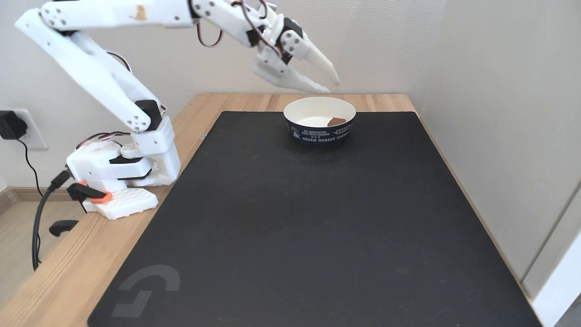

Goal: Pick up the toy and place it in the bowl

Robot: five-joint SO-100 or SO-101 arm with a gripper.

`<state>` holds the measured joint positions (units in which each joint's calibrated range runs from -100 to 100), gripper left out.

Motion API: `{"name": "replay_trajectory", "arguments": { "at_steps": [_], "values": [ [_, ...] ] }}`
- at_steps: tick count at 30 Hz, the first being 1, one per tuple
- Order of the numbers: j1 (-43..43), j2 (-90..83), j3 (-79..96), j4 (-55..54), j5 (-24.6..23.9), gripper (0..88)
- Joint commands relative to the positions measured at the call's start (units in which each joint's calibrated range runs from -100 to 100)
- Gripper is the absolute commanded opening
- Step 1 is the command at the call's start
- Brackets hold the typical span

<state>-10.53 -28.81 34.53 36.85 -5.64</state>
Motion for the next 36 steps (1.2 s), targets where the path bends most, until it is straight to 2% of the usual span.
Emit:
{"name": "replay_trajectory", "arguments": {
  "at_steps": [1, 6, 13, 16, 22, 36],
  "values": [
    [10.7, -17.3, 17.2, -4.3, 4.3, 3.0],
    [13.0, -38.9, 43.9, -14.6, 5.8, 3.4],
    [12.8, -61.9, 65.1, -8.1, 5.6, 3.4],
    [12.8, -70.4, 64.7, 3.8, 5.4, 3.4],
    [12.9, -70.4, 64.9, 15.3, 5.7, 3.4],
    [13.1, -70.4, 64.7, 16.8, 5.5, 2.8]
  ]
}}
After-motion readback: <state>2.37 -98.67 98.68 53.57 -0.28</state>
